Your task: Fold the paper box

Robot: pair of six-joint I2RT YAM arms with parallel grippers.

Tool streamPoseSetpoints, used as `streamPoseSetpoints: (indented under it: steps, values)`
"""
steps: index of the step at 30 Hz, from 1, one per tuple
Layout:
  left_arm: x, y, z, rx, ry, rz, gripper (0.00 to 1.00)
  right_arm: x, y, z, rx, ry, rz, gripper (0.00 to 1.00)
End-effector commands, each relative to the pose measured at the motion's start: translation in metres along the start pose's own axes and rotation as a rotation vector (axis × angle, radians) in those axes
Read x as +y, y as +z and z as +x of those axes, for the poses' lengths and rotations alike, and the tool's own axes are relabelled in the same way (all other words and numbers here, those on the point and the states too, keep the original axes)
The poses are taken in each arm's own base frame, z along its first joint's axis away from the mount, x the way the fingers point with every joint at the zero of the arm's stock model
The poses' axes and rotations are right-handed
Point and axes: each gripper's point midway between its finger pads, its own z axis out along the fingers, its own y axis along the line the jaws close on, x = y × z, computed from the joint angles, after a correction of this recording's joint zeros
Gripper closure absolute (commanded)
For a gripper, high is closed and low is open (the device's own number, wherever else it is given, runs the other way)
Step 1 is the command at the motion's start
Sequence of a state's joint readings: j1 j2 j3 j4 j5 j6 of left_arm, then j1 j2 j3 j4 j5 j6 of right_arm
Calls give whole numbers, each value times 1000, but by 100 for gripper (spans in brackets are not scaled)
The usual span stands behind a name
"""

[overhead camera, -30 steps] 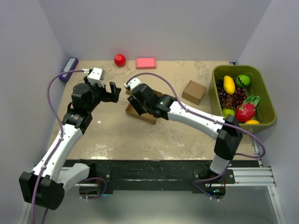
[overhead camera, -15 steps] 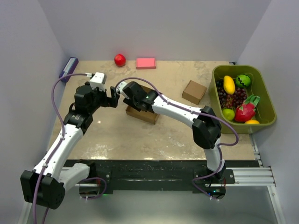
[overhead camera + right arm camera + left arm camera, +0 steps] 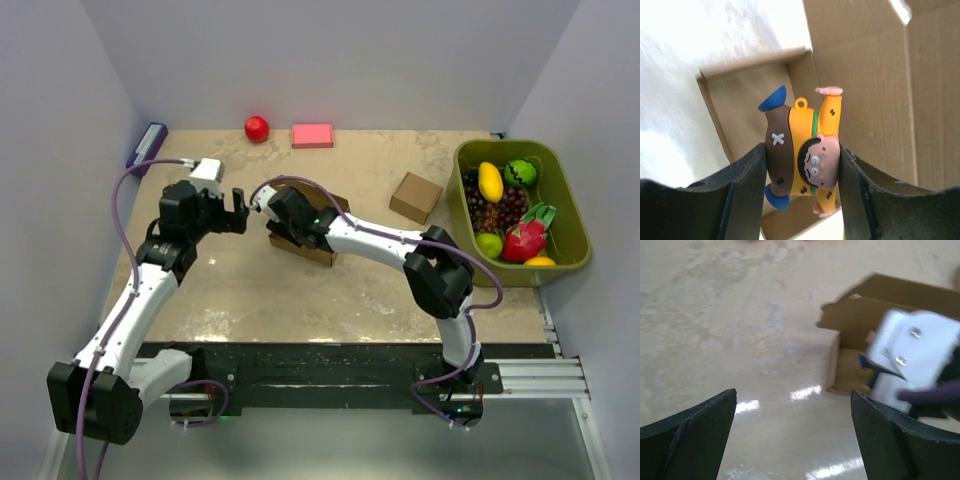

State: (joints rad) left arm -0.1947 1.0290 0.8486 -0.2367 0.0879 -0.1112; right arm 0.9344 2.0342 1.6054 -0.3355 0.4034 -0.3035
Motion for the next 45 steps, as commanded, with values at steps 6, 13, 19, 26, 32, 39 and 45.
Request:
streamPoseSetpoints:
  steps: [6, 13, 19, 26, 32, 39, 45]
  values:
    - [68, 2, -47, -156, -29, -275, 0, -17, -50, -25, -75, 59, -61, 81]
    - [66, -1, -52, -178, -56, -254, 0, -14, -47, -19, -69, 4, -71, 79]
    - [64, -12, -62, -227, -54, -252, 0, -8, -23, -1, -18, -23, -103, 81]
    - [61, -11, -61, -225, -52, -233, 0, -3, -5, 6, 7, -41, -113, 80]
    - [57, -9, -61, -222, -51, -210, 0, -3, 10, 15, 29, -28, -121, 68]
    - [53, -3, -57, -205, -53, -183, 0, -7, 4, 7, -3, 8, -113, 32]
    - [43, 0, -58, -204, -46, -123, 0, -17, -8, -3, -41, 30, -89, 22]
